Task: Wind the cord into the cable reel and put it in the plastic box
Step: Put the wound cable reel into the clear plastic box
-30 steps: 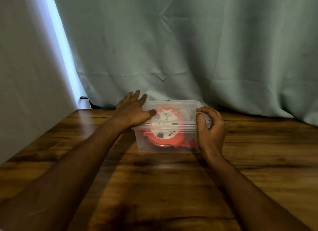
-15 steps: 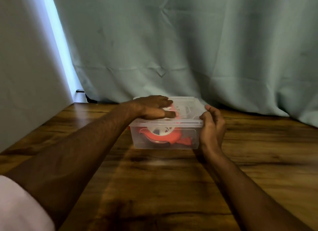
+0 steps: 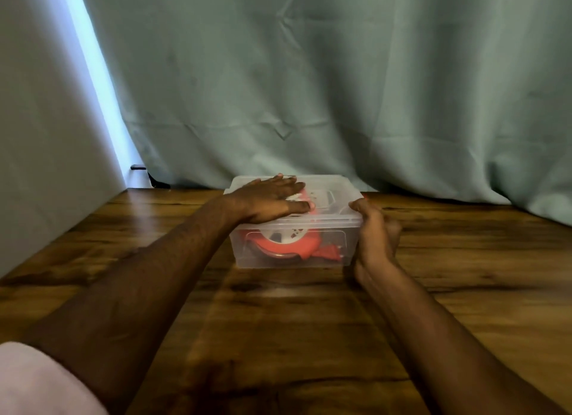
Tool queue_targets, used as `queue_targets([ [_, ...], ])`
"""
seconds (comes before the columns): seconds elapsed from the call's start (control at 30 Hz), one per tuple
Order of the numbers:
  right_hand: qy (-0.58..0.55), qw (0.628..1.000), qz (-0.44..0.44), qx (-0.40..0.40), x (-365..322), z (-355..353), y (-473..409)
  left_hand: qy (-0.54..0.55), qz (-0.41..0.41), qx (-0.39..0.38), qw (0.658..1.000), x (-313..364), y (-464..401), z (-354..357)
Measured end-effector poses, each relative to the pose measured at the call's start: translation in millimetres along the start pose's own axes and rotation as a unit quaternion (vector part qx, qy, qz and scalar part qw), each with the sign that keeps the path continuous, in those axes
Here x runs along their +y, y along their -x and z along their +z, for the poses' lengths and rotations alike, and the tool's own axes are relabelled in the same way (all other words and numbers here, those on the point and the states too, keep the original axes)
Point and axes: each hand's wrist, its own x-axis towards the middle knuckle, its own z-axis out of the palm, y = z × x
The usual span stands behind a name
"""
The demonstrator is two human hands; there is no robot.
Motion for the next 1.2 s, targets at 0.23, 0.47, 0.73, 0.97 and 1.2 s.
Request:
queue_targets([
  [0.23,0.102,0.988,-0.113,-0.008,-8,-6,-6,-0.013,0.011,-0.007,1.000,-4,-6,4],
  [0.47,0.323,0.911,-0.255,0.022,-16,-11,-4,-0.019,0.004,-0.005,1.000,0,-1,0],
  [0.73,0.285,0.914,-0.286,0.044,-2,-9,1,0.389,-0.214,0.358,0.821,-25,44,12],
  [0.97,0.274,0.919,-0.280,0.050,7,-6,0,0.661,-0.318,0.080,0.676,-33,57,17],
  [1.2,0.295,0.905,-0.303,0.042,6,-8,-2,0.319,-0.284,0.316,0.847,-42,46,10],
])
